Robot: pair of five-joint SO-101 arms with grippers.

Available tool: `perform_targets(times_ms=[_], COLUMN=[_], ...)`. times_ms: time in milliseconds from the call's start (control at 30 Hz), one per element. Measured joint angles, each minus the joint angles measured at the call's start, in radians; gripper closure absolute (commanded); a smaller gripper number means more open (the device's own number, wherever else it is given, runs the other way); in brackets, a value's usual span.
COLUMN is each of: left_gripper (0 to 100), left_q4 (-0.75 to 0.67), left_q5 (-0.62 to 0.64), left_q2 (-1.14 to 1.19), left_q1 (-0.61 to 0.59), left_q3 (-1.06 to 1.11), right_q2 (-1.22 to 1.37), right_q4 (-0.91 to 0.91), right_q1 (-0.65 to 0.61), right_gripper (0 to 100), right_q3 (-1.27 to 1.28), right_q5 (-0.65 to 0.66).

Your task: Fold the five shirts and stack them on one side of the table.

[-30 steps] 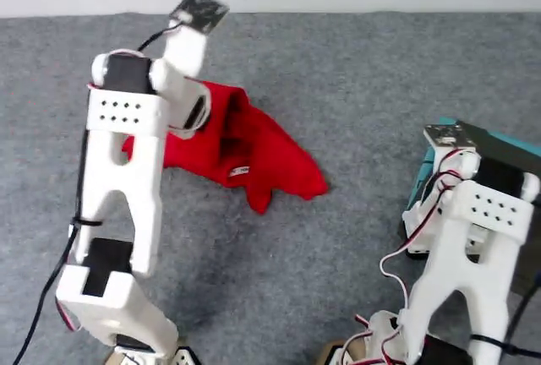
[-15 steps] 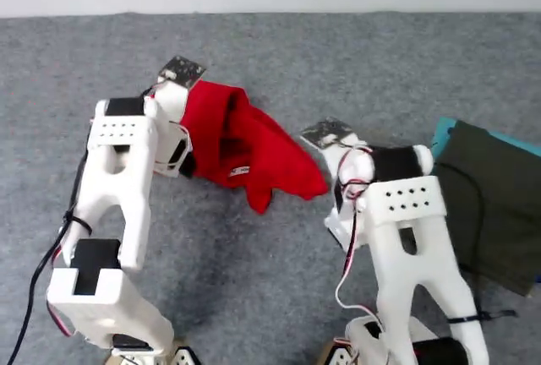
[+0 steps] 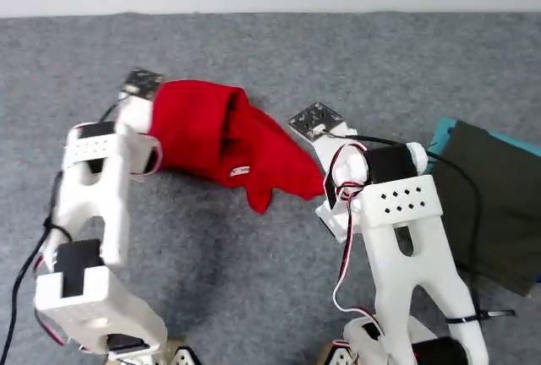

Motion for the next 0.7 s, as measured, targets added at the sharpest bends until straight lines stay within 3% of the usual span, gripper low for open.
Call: perform_targets(times_ms=[100,333,700], left_gripper=[98,98,98], left_q4=[0.089,0.318,0.371], left_q5=[-0.003,-0.002,-0.012], left_q2=[0.000,-0.101,-0.336], left_q1=[-0.086,-0.236,-0.273], left_q3=[-0.055,-0.181,-0.098], right_q2=[0.006,0.222,0.747], right_q4=[-0.054,-0.097,-0.101], right_q1=[-0.025,-0.218,-0.374], right_gripper=[81.2,81.2,81.2], right_q3=[0.000,-0.066,-0.496], right_q5=[-0.049,-0.149,-0.193])
